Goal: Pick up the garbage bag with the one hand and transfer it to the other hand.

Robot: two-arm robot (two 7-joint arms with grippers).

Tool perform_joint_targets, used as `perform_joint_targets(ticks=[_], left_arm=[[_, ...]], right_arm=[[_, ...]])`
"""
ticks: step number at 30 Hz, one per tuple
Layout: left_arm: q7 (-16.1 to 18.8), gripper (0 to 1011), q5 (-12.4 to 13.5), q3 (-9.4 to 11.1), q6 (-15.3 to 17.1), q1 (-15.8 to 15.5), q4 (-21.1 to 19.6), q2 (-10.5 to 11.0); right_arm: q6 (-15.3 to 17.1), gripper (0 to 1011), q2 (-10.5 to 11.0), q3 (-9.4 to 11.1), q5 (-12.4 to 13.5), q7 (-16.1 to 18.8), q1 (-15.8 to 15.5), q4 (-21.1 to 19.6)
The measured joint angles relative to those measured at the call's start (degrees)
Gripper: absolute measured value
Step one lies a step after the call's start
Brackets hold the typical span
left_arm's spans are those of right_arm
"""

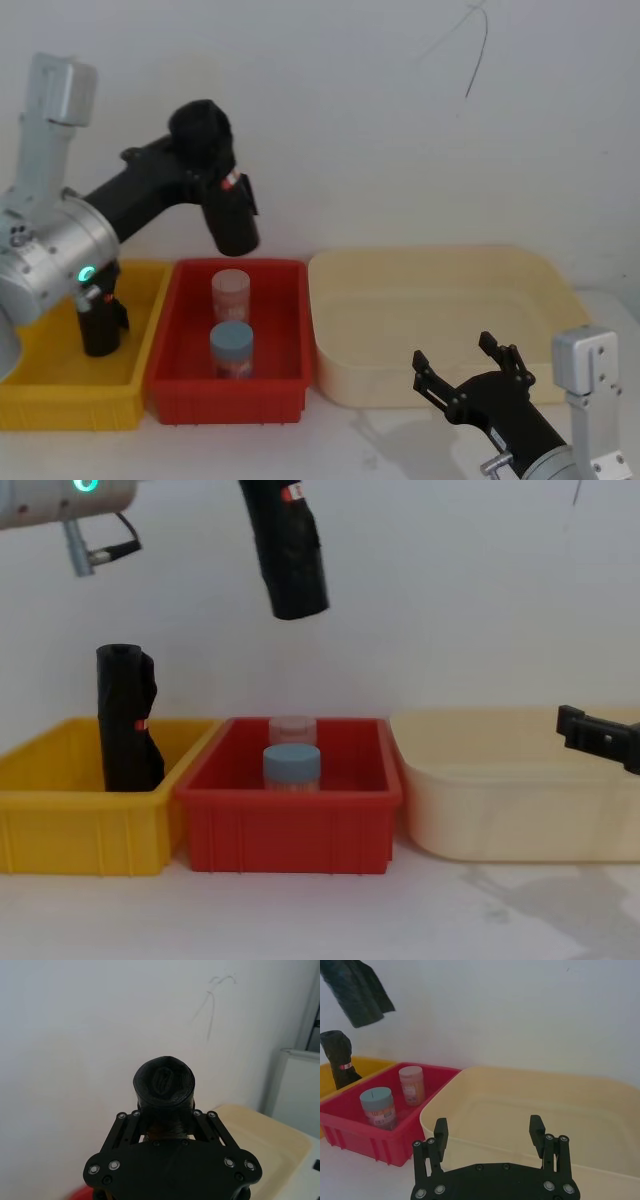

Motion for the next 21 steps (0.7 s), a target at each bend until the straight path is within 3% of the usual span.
perform_joint_targets(ticks=[10,21], left_arm=[[-1.2,370,-2.1,1.8,1.7,-2.1,3.5,-2.7],[-1.8,370,-3.2,2.7,2.5,-3.2,5.3,-4.0]], right_arm=[[0.8,1000,0.1,0.0,0.2,0.7,0.6,-0.2],[6.0,1000,1.0,-1.1,1.7,5.2,5.2,-0.7]])
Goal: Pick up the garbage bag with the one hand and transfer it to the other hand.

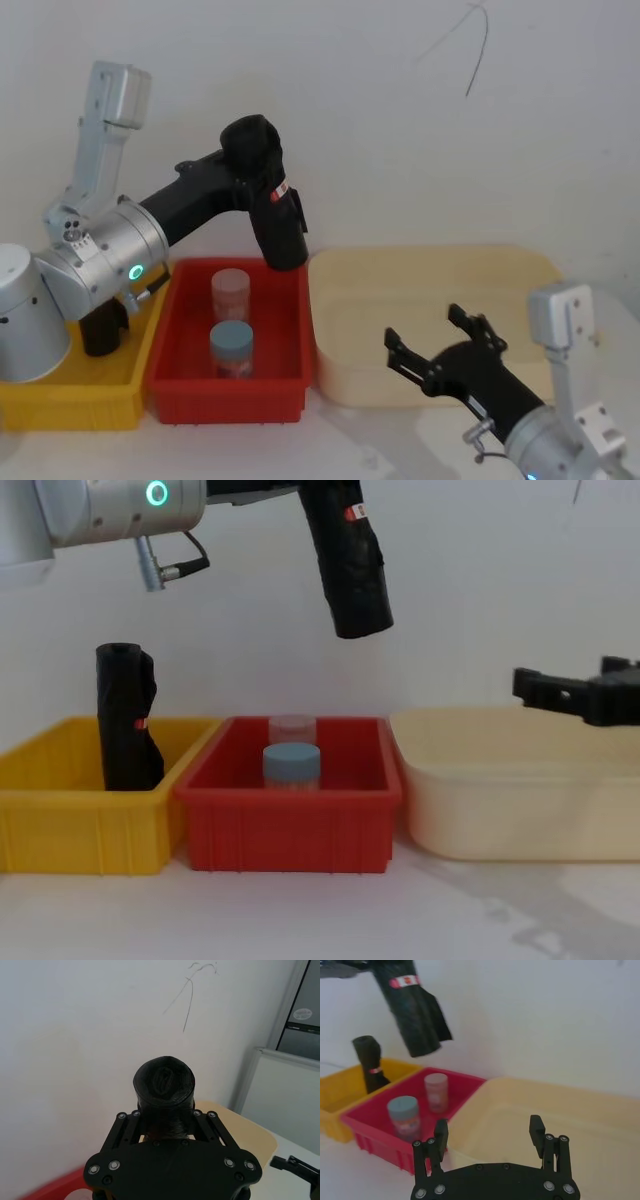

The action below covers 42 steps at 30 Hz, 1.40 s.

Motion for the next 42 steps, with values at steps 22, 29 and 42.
perform_joint_targets(ticks=[22,29,42], left_arm=[[-0.3,370,-0.5,0.5,0.4,-0.6,1.0,-0.7],[-0.4,370,-0.6,0.5,0.4,-0.6,1.0,-0.8],[-0.4,370,-0.6,0.6,0.5,-0.7,1.1,-0.9]], right_arm=[[6.1,1000,-3.9,-6.1,-0.7,4.3,11.7,5.7],[4.9,1000,-5.2,-7.0,-2.1,4.3,14.1,8.2],[2.8,999,-7.7,-8.7,-4.6,4.3,17.6,12.2]])
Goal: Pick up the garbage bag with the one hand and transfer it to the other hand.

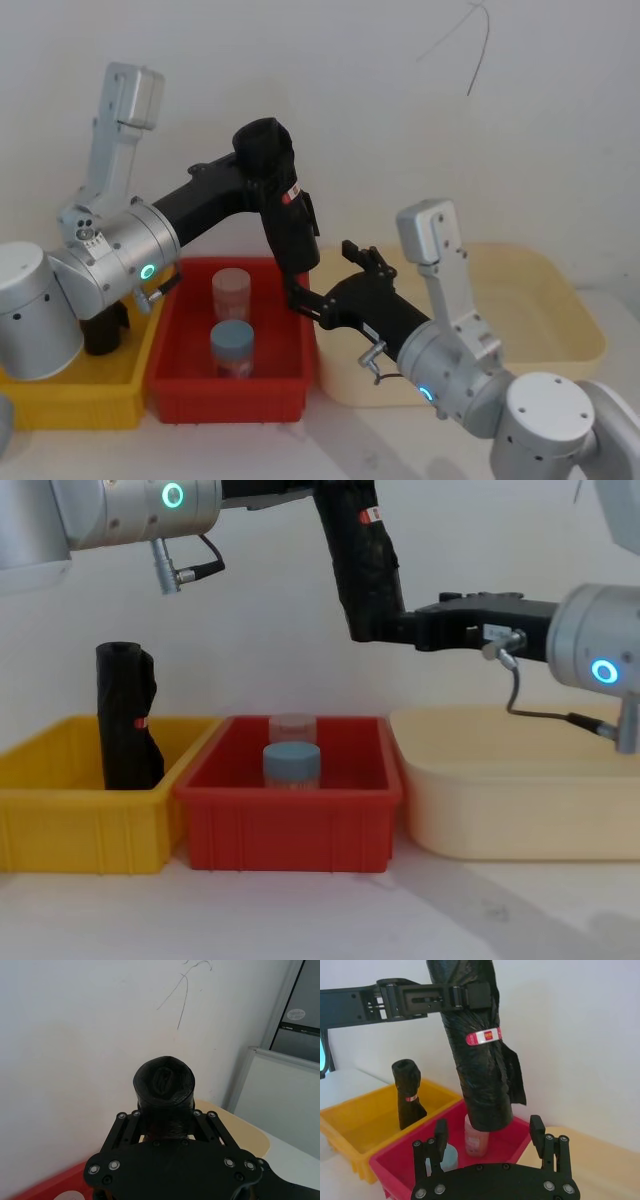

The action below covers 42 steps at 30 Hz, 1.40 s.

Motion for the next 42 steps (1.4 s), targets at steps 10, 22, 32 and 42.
perform_joint_targets(ticks=[10,22,32,42], left_arm=[[0.0,370,0.0,0.0,0.0,0.0,0.0,0.0],[0.0,370,0.0,0.0,0.0,0.0,0.0,0.0],[0.0,370,0.0,0.0,0.0,0.0,0.0,0.0],[0.0,370,0.0,0.0,0.0,0.0,0.0,0.0]], right_arm=[[-1.0,1000,-2.5,-1.1,-1.4,-0.1,2.4,3.2],[-4.6,1000,-5.6,-1.6,-4.2,-2.4,5.6,8.7],[-7.3,961,-7.2,-1.8,-6.3,-4.2,7.7,12.5],[-8.6,702,-8.0,-1.8,-7.3,-5.0,8.6,14.3]])
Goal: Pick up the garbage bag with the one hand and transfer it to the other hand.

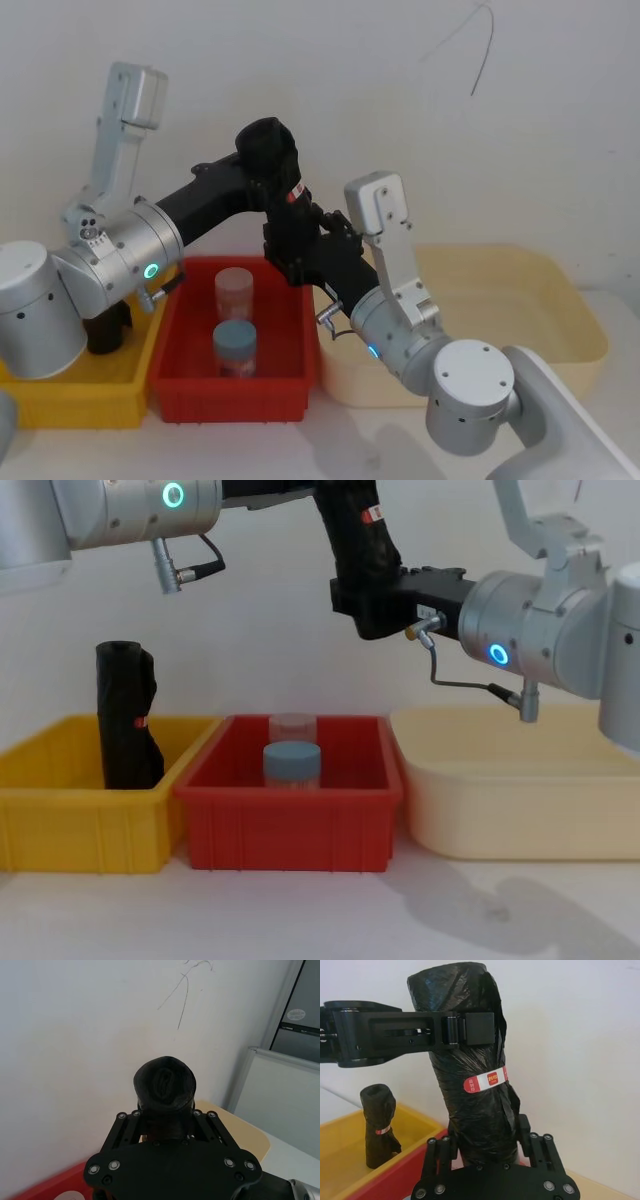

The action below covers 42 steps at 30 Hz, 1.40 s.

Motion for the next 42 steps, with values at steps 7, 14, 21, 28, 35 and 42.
perform_joint_targets(ticks=[7,14,21,28,35,42], left_arm=[[0.0,370,0.0,0.0,0.0,0.0,0.0,0.0],[0.0,370,0.0,0.0,0.0,0.0,0.0,0.0],[0.0,451,0.0,0.0,0.0,0.0,0.0,0.0],[0.0,661,0.0,0.0,0.0,0.0,0.0,0.0],[0.0,853,0.0,0.0,0.0,0.0,0.0,0.0],[0.5,1001,-0.6,-0.5,0.2,0.8,-1.2,0.2]], right_arm=[[-0.4,587,-0.2,0.0,-0.3,-0.2,0.3,0.6],[-0.7,587,-0.4,0.0,-0.5,-0.5,0.5,1.0],[-0.7,585,-0.5,0.1,-0.6,-0.5,0.6,1.1],[0.5,583,-1.1,1.0,0.1,-0.6,0.2,0.7],[3.7,583,-2.5,3.0,2.0,-1.8,-0.3,0.3],[6.8,583,-4.1,5.8,3.7,-4.3,-0.3,0.7]])
